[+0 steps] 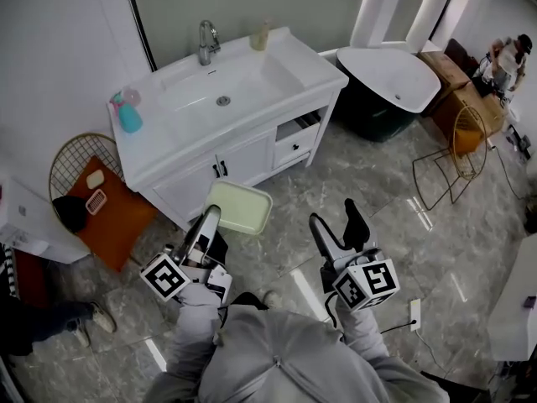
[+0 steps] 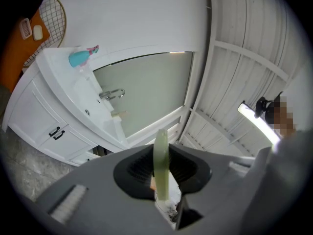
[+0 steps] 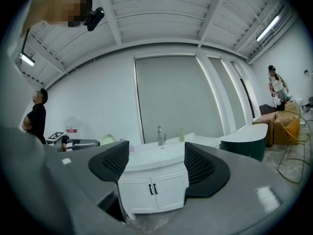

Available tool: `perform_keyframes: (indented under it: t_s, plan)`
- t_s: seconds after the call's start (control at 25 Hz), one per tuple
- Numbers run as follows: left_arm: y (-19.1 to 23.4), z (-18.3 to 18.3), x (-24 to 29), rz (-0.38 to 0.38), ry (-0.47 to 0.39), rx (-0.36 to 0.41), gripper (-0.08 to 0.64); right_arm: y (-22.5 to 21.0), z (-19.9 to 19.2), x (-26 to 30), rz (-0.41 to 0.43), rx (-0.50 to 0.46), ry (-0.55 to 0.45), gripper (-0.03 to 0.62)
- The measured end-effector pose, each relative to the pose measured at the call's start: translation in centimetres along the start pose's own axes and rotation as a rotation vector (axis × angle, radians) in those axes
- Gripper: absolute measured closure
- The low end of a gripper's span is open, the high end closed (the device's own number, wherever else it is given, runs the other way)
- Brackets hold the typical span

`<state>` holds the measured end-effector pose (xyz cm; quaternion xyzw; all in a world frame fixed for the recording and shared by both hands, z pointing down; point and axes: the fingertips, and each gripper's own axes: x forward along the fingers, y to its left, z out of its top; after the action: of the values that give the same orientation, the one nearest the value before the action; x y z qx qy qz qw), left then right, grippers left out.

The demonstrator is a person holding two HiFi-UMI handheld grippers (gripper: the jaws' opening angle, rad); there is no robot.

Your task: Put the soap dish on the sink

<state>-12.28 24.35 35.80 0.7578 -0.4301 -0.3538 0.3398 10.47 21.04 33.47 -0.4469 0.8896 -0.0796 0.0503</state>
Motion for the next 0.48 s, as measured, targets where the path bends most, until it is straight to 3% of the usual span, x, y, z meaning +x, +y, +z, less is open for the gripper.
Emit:
perform_keyframes:
  t_s: [0.48]
  plan:
    - [6.9, 2.3, 11.7, 0.001, 0.033, -0.029, 0.439, -7.8, -0.6, 9.6, -0.048, 0.017, 0.011, 0.238]
